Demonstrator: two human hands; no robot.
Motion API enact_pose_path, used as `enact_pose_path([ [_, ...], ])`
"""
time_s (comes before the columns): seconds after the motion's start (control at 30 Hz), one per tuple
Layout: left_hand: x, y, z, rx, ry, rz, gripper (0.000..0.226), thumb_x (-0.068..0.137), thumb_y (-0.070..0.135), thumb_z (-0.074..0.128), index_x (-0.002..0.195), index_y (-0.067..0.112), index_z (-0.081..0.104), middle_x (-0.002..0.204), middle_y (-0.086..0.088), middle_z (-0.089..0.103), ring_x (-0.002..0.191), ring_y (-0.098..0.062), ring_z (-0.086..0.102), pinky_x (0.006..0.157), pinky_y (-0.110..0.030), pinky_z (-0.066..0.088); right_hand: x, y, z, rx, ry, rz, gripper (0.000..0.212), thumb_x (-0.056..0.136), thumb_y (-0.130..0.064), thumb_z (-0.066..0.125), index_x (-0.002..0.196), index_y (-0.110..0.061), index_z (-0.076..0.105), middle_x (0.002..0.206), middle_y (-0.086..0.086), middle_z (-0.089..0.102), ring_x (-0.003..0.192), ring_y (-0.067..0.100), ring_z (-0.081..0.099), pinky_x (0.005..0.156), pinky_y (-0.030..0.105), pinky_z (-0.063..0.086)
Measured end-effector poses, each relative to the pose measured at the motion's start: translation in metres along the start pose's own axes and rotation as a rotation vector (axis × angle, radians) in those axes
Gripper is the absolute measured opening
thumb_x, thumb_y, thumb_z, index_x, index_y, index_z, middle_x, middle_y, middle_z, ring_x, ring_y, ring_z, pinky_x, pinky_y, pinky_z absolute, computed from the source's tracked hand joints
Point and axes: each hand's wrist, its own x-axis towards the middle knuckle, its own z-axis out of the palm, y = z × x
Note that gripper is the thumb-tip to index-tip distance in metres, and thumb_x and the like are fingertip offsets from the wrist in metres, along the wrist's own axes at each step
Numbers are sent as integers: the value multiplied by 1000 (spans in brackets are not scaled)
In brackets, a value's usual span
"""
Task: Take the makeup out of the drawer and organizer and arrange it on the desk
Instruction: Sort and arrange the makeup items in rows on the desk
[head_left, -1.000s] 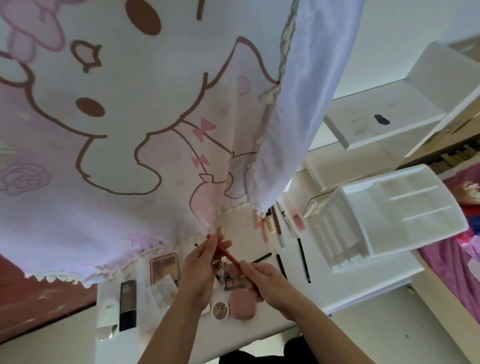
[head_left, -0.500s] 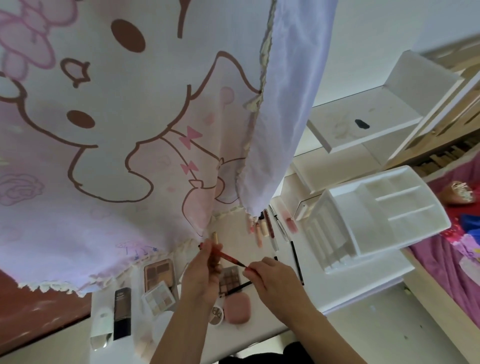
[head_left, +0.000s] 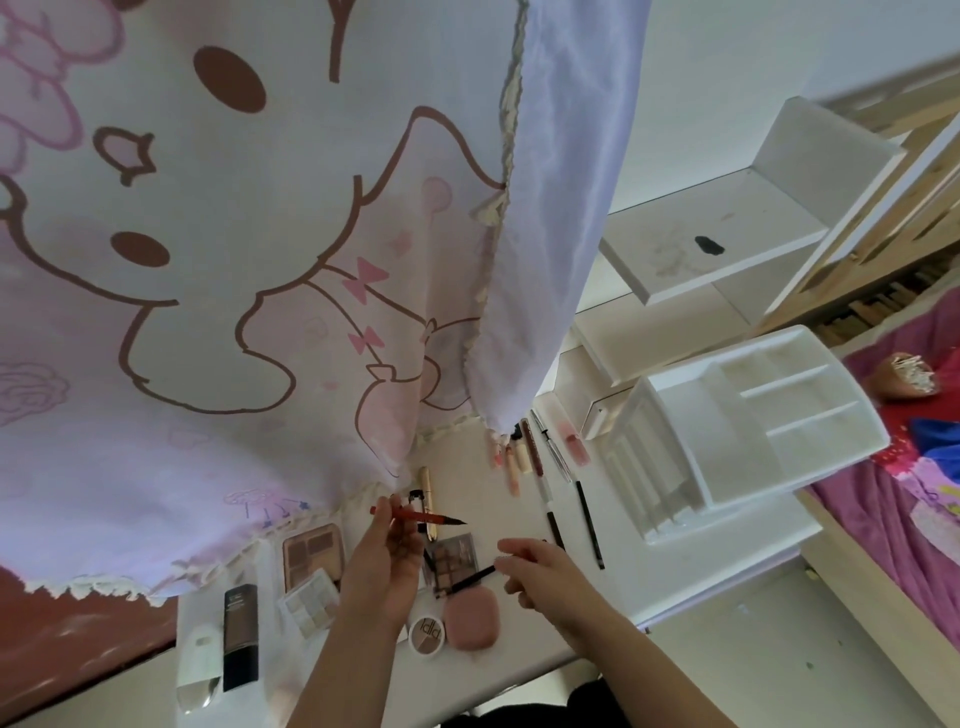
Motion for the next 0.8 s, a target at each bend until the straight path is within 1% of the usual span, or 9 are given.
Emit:
enact_pose_path([
  [0.1, -2, -1, -1, -4, 8, -15, 13, 95, 15, 59, 89, 5, 65, 74, -6, 70, 62, -11, 65, 55, -20, 57, -3, -5, 1, 182, -27, -21, 21, 102, -18, 52, 118, -10, 64, 85, 5, 69, 77, 17, 65, 70, 26, 51],
  [0.2, -9, -6, -3, -7, -31, -52, 11, 94, 8, 59, 89, 1, 65, 74, -10, 71, 63, -14, 70, 59, -21, 59, -8, -11, 2, 154, 4, -104, 22, 103, -26, 52, 121, -19, 63, 79, 6, 70, 72, 19, 65, 66, 27, 53],
  [0.3, -15, -11, -2, 11, -57, -108, 9, 92, 4, 59, 91, -2, 66, 79, -13, 71, 64, -14, 71, 56, -21, 59, -11, -17, 1, 108, 56, -176, 24, 103, -29, 51, 121, -23, 65, 68, 0, 61, 66, 15, 58, 65, 26, 49],
  [0.37, -19, -14, 0, 44, -59, -151, 9, 90, 5, 61, 94, -1, 66, 78, -12, 70, 62, -13, 69, 49, -20, 55, -10, -20, -1, 151, 80, -178, 24, 104, -27, 47, 120, -24, 65, 64, -2, 55, 64, 13, 54, 67, 26, 48],
  [0.43, -24, -16, 3, 86, -70, -192, 11, 85, 7, 64, 93, 1, 67, 79, -9, 70, 61, -11, 61, 43, -18, 45, -11, -23, -3, 252, 80, -167, 26, 105, -21, 45, 121, -23, 65, 68, -1, 56, 65, 12, 54, 68, 26, 48],
  [0.5, -28, -17, 7, 106, -107, -226, 14, 82, 10, 65, 93, 2, 67, 82, -8, 70, 62, -9, 55, 43, -18, 38, -12, -26, -6, 336, 66, -182, 27, 104, -15, 47, 123, -18, 65, 79, 2, 62, 70, 12, 58, 69, 26, 49],
  [0.6, -34, -19, 11, 84, -194, -262, 20, 87, 9, 63, 104, -1, 64, 90, -11, 69, 64, -11, 58, 49, -18, 47, -18, -29, -9, 371, 58, -232, 22, 100, -15, 57, 119, -19, 68, 97, 4, 74, 83, 12, 65, 76, 27, 51],
  [0.67, -39, -20, 14, 82, -249, -263, 21, 87, 7, 63, 106, -2, 63, 90, -13, 67, 68, -14, 62, 55, -21, 54, -23, -30, -11, 374, 77, -256, 21, 96, -16, 64, 116, -21, 69, 103, 2, 76, 88, 11, 68, 82, 28, 52],
  [0.8, -44, -26, 21, 95, -260, -178, 28, 79, 2, 62, 107, -1, 64, 84, -15, 70, 72, -19, 71, 69, -29, 60, -34, -26, -19, 261, 120, -327, 19, 91, -19, 70, 109, -23, 75, 93, -3, 76, 80, 6, 65, 76, 21, 52],
])
